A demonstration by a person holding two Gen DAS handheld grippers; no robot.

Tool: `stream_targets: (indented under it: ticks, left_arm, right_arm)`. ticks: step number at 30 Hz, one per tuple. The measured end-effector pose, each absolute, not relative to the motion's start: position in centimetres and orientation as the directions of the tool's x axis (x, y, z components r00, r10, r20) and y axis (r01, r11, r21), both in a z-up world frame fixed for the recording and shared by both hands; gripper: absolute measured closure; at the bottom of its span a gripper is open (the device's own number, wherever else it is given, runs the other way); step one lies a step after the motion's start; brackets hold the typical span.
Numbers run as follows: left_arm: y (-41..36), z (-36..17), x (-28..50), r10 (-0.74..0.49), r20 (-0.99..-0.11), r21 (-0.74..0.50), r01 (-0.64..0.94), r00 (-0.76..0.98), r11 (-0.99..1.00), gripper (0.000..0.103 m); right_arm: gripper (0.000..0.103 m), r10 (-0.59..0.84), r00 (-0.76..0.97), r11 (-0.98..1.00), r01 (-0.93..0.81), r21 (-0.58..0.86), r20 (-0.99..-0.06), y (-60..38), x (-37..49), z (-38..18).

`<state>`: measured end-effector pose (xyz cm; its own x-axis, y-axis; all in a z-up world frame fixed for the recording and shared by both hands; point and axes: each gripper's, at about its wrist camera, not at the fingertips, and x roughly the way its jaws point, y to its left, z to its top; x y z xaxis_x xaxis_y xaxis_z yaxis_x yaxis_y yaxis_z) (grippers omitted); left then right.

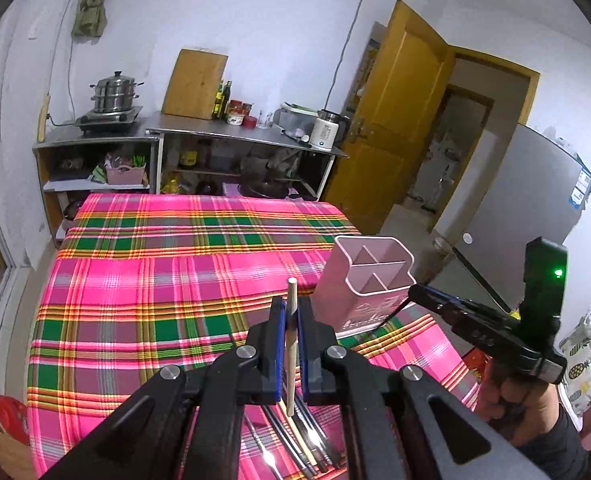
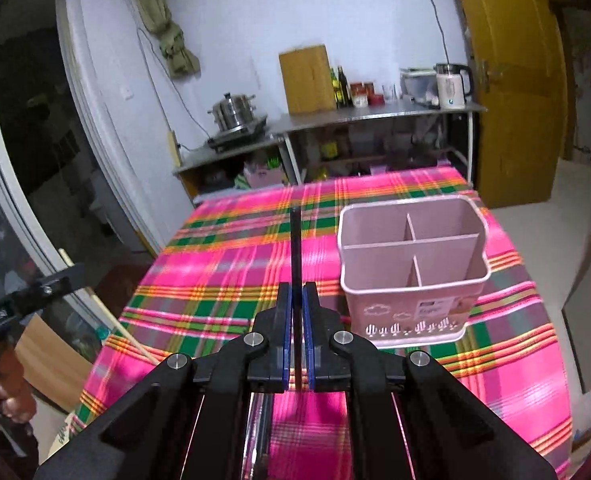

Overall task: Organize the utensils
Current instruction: 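Lift and carry both held chopsticks over the pink utensil holder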

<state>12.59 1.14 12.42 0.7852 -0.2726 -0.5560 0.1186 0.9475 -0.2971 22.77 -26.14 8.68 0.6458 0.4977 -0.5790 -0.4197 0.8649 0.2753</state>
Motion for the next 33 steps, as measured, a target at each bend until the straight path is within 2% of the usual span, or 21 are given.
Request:
stream_targets:
  ticks: [21,29,33]
  left_arm:
    - [-5.9,17.1,22.1,-0.4,-0.533,-0.334,0.249,0.745,0.909,0.098]
    - [-7.9,19.0,26.0,-0.408,-0.496,-0.348,0.256,0.767,0.902,0.098]
    - [-8.4,18.4,27.9,-0.403,-0.498,-0.356,0.243,0.768,0.902,0.098]
  right_arm:
    - [0.098,0.445,0.754,0.895,-0.378,0.236,-0.483,-31.0,23.7,15.2]
    - [0.098,0.415,0.818,0.907,-0.336,0.254,-0.399,-32.8,26.8,18.3]
    - [0.098,0.395,0.828,0.915,-0.316,0.25,-0.398,-32.8,28.4,17.9]
